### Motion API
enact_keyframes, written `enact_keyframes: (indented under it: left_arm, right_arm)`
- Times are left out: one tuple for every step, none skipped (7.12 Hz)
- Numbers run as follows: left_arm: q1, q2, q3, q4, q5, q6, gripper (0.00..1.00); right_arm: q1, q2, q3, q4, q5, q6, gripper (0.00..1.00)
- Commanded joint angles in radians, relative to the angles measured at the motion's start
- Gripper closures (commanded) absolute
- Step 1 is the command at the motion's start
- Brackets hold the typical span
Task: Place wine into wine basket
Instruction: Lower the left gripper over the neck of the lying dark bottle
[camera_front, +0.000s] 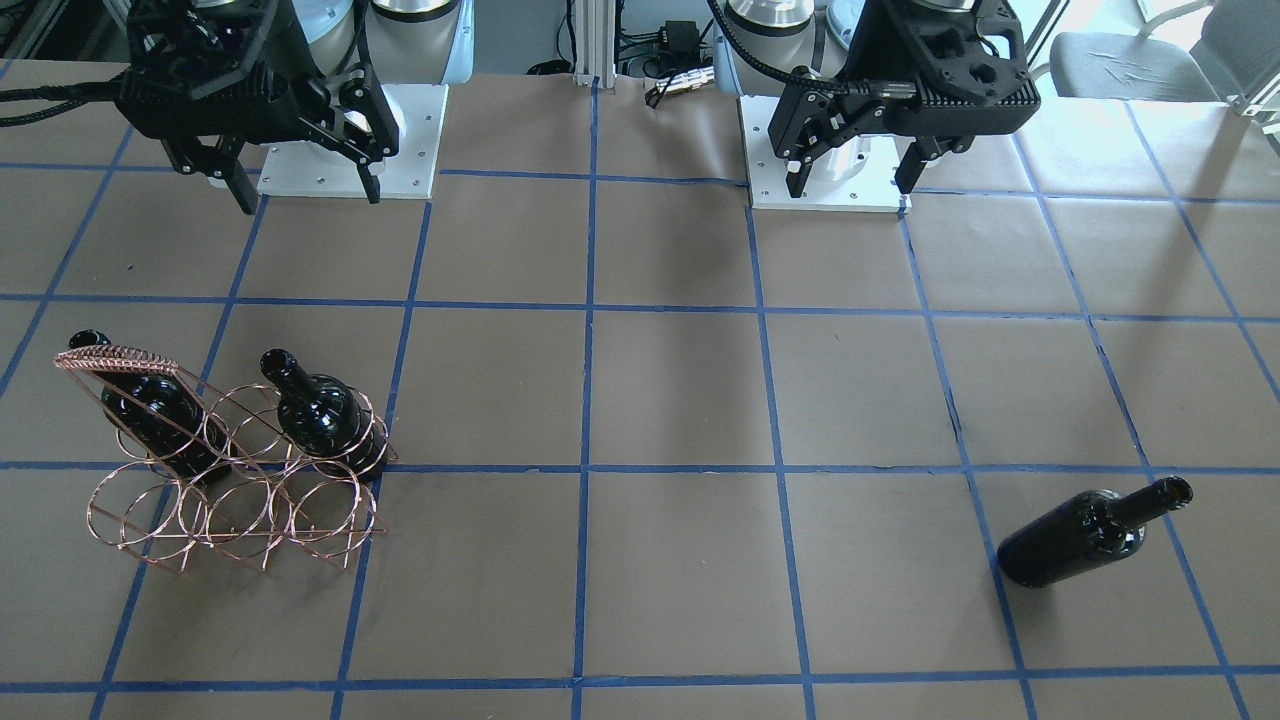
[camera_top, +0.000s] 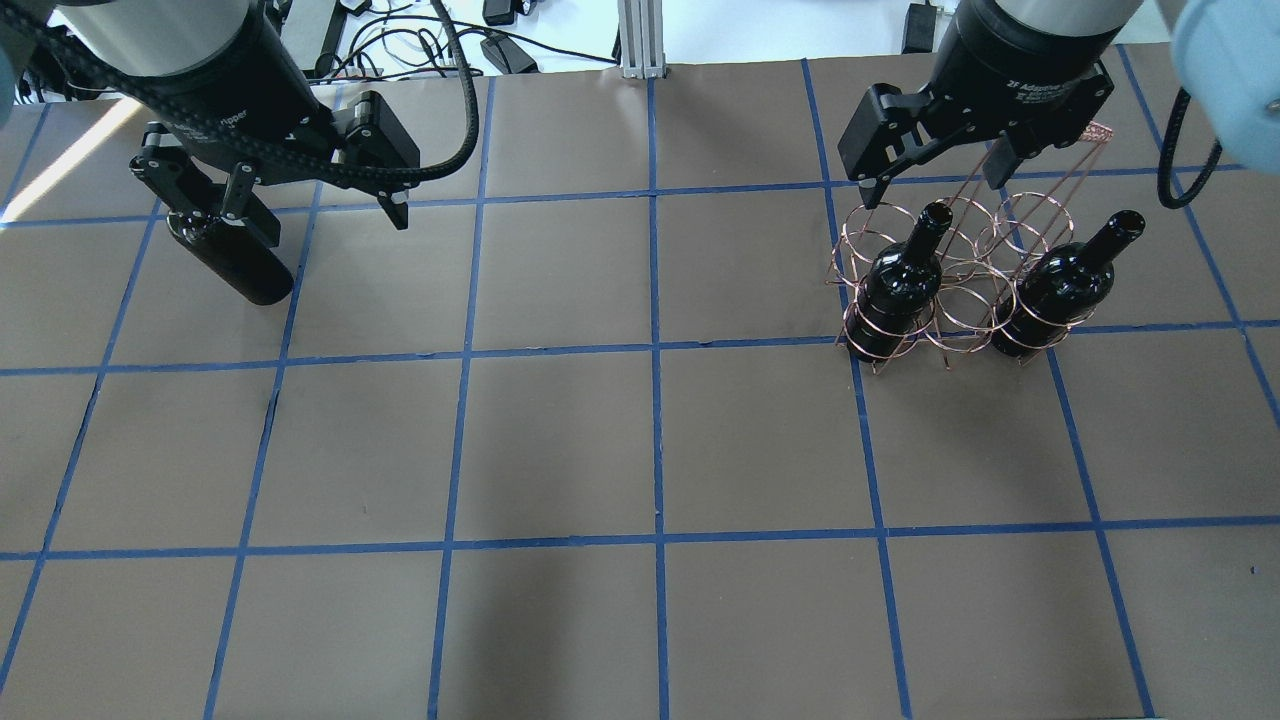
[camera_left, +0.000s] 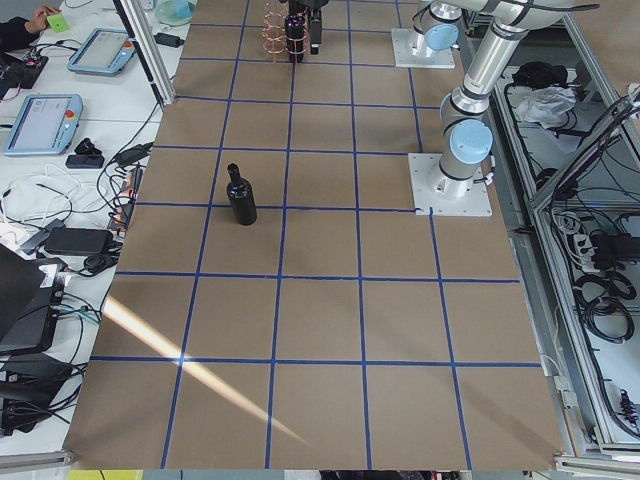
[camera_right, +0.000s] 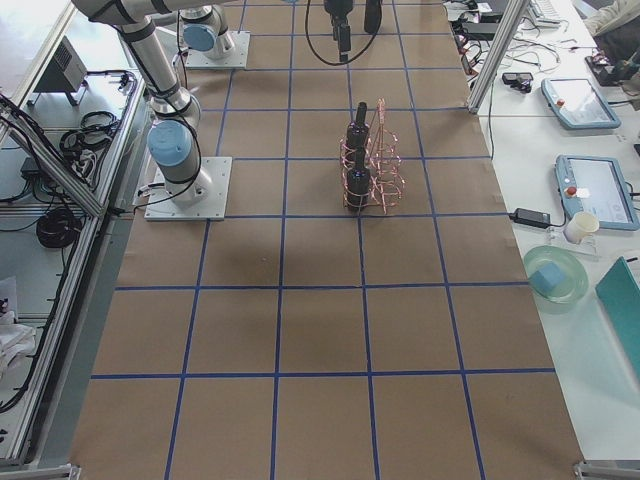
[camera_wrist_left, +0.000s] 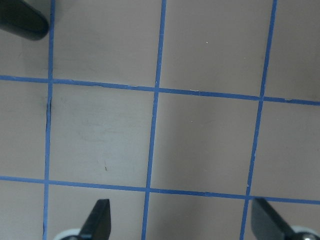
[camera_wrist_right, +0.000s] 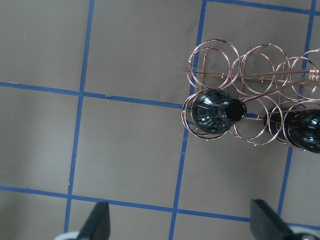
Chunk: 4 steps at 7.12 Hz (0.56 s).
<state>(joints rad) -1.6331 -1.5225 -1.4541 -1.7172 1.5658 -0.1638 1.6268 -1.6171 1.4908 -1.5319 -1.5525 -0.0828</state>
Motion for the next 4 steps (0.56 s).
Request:
enact_keyframes:
  left_arm:
    - [0.009, -0.002, 0.004, -0.018, -0.001, 0.001, 0.0]
    - [0.059, -0.007, 0.008, -0.021, 0.005, 0.018, 0.0]
    - [0.146, -0.022, 0.035, -0.028, 0.007, 0.14, 0.0]
    - [0.247, -0.044, 0.076, -0.033, 0.014, 0.239, 0.0]
  right_arm:
    - [-0.002, -0.006, 0.0, 0.033, -0.026, 0.0, 0.0]
    - [-0.008, -0.003, -0.001, 0.03, -0.018, 0.0, 0.0]
    - [-0.028, -0.006, -0.001, 0.035, -0.012, 0.0, 0.0]
    - [-0.03, -0.007, 0.0, 0.036, 0.006, 0.006, 0.0]
